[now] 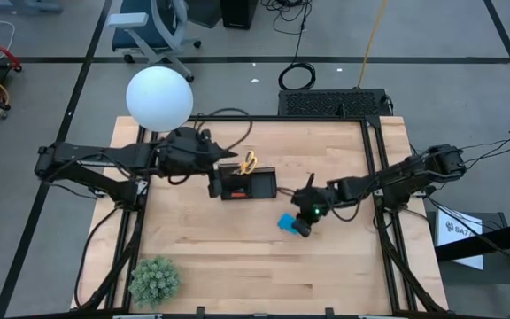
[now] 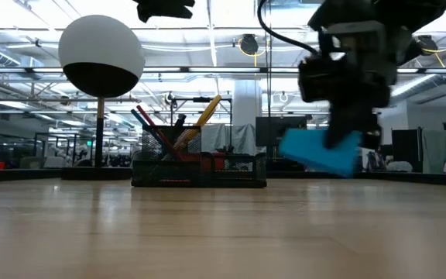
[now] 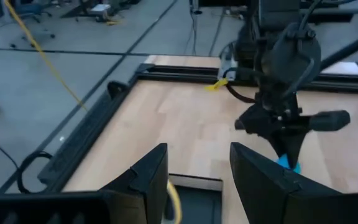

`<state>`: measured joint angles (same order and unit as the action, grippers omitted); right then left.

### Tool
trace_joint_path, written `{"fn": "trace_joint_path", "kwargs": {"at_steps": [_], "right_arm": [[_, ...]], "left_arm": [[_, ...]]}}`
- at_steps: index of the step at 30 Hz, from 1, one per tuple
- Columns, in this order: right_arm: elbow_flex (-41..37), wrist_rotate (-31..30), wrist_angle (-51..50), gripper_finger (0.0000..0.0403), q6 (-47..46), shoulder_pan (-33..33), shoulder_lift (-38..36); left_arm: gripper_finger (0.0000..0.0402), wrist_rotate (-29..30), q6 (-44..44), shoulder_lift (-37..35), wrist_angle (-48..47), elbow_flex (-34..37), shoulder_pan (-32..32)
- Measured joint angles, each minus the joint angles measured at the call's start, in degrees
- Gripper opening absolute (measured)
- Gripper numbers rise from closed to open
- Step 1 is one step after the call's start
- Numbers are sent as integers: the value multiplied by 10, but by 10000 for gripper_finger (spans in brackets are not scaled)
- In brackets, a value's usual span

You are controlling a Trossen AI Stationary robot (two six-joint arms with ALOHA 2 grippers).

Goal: Pick and place office supplies into organizer
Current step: Put the blue sticky notes into the black organizer

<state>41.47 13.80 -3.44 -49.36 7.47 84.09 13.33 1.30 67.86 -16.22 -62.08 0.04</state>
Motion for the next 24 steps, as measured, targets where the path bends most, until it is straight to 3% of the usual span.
{"fn": "trace_joint_path", "kwargs": {"at_steps": [15,24], "right_arm": [[0,-1,168,15,-17,-132,-1],[1,-3,233,15,-44,-166,25]], "left_arm": [[170,2,7,-13,-2,0,22],[170,2,7,-13,-2,0,22]]}}
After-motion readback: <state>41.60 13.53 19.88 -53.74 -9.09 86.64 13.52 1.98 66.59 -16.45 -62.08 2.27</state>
